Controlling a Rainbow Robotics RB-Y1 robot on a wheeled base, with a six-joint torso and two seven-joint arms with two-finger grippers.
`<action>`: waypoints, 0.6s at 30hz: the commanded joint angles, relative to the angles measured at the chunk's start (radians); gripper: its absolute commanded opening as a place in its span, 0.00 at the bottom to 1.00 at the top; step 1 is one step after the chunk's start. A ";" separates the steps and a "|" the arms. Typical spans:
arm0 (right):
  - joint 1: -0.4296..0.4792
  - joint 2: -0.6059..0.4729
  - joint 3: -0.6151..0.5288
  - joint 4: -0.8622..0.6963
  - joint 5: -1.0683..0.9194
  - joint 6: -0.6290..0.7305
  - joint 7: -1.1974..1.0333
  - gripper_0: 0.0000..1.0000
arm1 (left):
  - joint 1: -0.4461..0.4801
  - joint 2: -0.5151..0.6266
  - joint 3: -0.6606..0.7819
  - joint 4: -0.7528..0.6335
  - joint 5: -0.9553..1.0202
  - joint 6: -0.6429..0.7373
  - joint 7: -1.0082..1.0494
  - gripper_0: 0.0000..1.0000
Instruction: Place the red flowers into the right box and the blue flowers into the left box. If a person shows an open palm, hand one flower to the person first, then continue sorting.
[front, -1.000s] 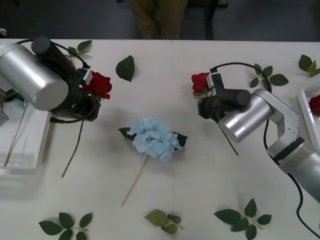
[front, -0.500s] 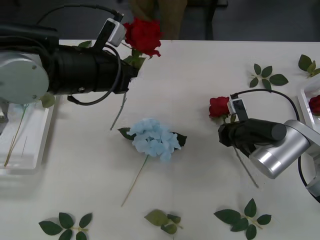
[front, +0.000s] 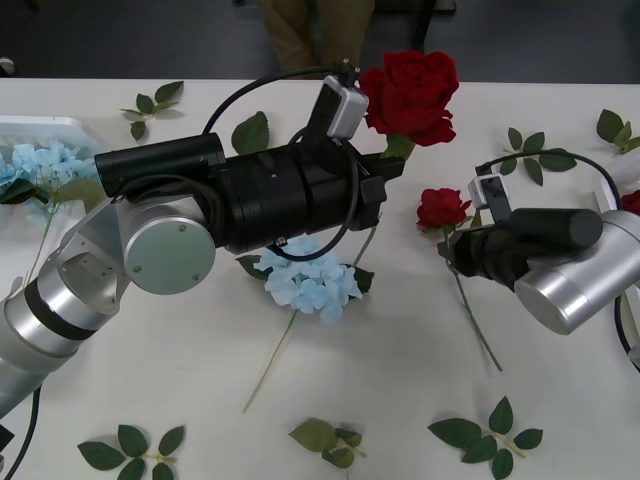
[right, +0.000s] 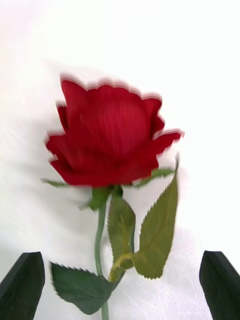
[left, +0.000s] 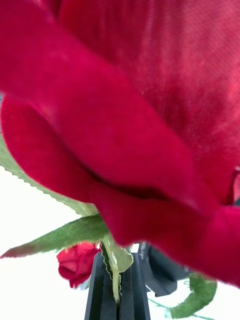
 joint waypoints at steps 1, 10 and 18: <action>-0.012 0.019 -0.078 -0.043 -0.067 0.006 0.052 0.89 | 0.009 -0.022 0.002 -0.008 -0.011 -0.020 -0.019 0.00; 0.018 0.030 -0.185 -0.147 -0.168 0.144 0.162 0.89 | 0.013 -0.018 0.002 -0.008 -0.014 -0.020 -0.016 0.00; 0.216 0.066 -0.532 -0.190 -0.717 0.118 0.673 0.89 | 0.014 -0.016 0.001 -0.006 -0.011 -0.020 -0.017 0.00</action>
